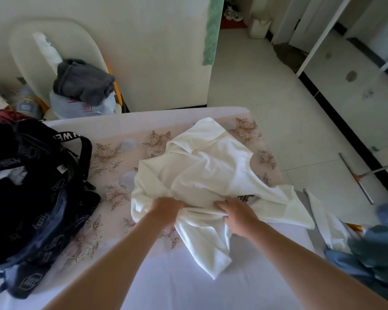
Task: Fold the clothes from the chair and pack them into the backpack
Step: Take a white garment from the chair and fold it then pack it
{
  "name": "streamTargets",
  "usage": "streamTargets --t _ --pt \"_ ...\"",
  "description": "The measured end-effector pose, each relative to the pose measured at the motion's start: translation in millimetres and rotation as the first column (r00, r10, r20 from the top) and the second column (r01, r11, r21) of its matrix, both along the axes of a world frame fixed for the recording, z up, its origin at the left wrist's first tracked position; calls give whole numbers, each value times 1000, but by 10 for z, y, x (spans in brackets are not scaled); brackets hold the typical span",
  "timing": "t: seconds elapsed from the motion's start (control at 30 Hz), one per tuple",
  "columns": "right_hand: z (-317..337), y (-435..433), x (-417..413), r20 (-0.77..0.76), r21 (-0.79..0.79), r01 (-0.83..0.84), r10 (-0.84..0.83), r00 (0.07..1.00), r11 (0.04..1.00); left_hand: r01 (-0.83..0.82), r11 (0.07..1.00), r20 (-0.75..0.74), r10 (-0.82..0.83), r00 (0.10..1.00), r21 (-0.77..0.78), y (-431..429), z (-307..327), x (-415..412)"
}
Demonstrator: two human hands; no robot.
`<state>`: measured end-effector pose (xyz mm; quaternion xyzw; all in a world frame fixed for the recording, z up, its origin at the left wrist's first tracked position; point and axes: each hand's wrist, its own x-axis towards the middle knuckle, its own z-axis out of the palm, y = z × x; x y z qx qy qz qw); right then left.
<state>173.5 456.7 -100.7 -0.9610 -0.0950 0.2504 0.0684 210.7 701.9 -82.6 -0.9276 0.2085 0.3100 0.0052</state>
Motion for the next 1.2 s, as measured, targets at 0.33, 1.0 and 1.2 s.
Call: streamTargets --t 0.33,1.0,1.2 --pt "350 -182 -163 -292 101 123 -88 952 987 -309 914 -554 120 824 -263 -666 178 -99" --pt "152 37 856 245 133 -32 -2 970 991 -303 924 152 273 950 235 93 14 494" --pt "170 22 969 232 -60 143 -126 965 988 -365 926 280 376 884 -92 231 -18 792"
